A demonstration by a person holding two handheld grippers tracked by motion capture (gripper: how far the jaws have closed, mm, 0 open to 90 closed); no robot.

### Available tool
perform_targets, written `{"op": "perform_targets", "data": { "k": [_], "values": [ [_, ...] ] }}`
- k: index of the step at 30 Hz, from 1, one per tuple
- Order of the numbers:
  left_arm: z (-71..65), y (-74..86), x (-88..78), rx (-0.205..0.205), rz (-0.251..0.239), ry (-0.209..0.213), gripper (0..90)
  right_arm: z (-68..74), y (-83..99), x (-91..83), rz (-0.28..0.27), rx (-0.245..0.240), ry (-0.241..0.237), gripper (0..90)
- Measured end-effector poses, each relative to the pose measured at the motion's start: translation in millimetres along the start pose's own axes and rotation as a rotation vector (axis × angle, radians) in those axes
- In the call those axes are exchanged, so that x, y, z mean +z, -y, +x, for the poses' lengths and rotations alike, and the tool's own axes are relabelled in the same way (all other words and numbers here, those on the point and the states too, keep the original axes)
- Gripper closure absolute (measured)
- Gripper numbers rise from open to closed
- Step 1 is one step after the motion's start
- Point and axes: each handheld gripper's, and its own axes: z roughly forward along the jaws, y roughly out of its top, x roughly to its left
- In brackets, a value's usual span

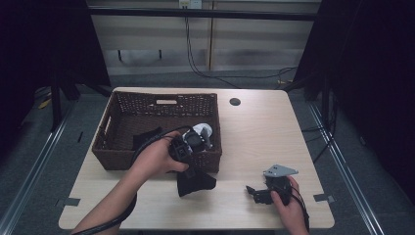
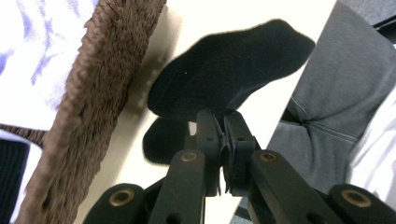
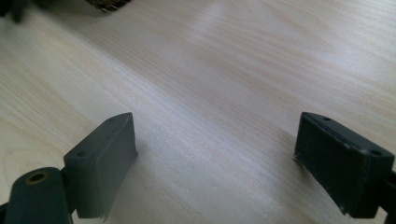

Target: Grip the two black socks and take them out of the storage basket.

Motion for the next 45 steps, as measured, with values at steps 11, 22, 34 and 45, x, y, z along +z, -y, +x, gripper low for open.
{"op": "perform_targets", "data": {
  "k": [11,22,34,45],
  "values": [
    [9.5,-4.8,37.1,0.003,0.011,0.012,83.9,-0.2,0.0,-0.2,0.003,-0.004,0.002,11.8],
    [4.4,-0.2,15.3,-0.006,-0.028,-0.002,68.9,-0.2,0.0,-0.1,0.002,-0.003,0.0,11.8],
    [17.7,10.2,-34.9,-0.032,-0.083,-0.062,61.0,-0.2,0.0,0.1,-0.001,-0.003,0.001,11.8],
    [63.0,28.6,-48.4,-0.144,-0.165,-0.128,44.6,-0.2,0.0,0.1,-0.002,-0.002,0.001,11.8]
  ]
}}
